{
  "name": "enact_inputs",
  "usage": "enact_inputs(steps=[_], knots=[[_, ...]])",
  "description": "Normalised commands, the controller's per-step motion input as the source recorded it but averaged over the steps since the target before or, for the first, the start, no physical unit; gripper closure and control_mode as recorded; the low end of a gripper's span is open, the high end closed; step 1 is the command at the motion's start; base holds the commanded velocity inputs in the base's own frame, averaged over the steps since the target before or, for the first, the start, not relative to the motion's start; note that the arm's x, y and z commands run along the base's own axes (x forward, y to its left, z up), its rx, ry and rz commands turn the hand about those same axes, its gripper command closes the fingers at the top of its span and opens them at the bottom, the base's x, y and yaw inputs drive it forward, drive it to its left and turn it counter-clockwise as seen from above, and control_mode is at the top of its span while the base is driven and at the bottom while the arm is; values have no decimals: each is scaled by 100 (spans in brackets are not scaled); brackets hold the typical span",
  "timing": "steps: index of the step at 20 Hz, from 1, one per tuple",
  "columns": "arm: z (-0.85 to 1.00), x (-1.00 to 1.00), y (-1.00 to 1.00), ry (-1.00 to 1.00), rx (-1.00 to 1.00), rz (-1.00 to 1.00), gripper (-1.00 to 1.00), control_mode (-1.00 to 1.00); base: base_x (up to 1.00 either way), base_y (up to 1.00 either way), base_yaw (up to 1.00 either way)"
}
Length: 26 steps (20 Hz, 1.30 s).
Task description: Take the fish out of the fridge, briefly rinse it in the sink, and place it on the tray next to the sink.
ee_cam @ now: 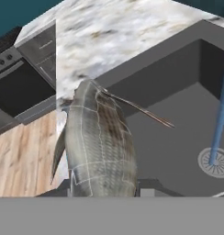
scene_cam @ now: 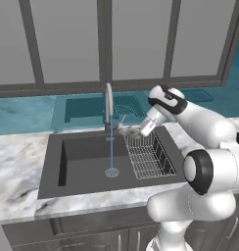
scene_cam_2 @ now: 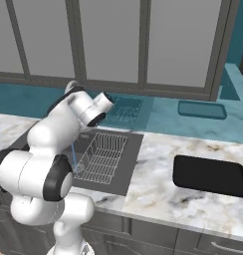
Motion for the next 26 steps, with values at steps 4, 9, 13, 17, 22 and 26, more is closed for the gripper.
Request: enact_inputs(steps=[4, 9, 13, 17, 22, 26], knots=[[0, 12, 0, 0, 0, -16, 100, -100, 0, 0, 0], [-1, 36, 1, 0, -1, -8, 100, -100, 0, 0, 0], [-8, 39, 1, 0, -2, -6, 100, -100, 0, 0, 0], [-13, 26, 2, 2, -1, -2, 100, -100, 0, 0, 0], [-16, 0, 0, 12, 0, 0, 100, -100, 0, 0, 0], [-21, 10, 4, 9, 0, 0, 100, -100, 0, 0, 0]])
